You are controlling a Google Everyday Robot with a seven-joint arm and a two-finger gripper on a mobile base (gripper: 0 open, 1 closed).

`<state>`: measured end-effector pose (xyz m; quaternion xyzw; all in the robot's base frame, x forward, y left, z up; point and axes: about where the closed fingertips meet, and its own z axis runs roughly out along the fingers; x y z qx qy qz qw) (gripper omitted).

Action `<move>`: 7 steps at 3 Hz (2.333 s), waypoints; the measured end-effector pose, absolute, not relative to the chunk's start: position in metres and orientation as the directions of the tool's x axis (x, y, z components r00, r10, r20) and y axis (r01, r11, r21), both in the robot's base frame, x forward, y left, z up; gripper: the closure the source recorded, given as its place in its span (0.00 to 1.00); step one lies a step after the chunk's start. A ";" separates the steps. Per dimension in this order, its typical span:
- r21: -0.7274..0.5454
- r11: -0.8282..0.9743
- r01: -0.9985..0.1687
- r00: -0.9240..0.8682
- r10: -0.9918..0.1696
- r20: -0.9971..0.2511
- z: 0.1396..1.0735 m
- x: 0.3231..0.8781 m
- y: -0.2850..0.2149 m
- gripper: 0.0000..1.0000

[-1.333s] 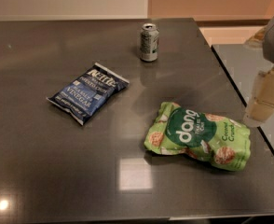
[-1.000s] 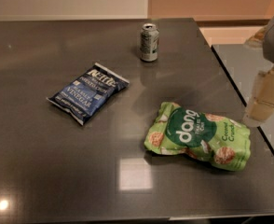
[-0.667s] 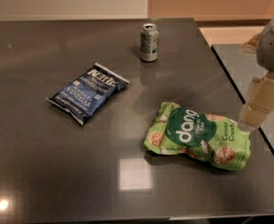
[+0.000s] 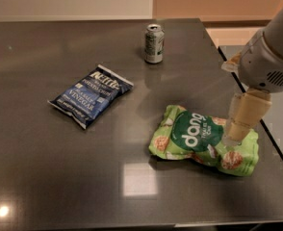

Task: Move green rice chip bag near blue chip bag

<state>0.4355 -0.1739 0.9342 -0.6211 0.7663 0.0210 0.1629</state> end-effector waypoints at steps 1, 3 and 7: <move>-0.148 0.211 -0.966 -0.163 -0.946 -0.280 0.922 0.436 -0.159 0.00; -0.050 0.147 -0.988 -0.134 -0.970 -0.203 0.863 0.416 -0.124 0.00; -0.050 0.186 -0.981 -0.178 -0.975 -0.135 0.856 0.440 -0.132 0.63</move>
Offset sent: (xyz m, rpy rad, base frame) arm -0.0313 0.0545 -0.1022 -0.1089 0.1914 0.0966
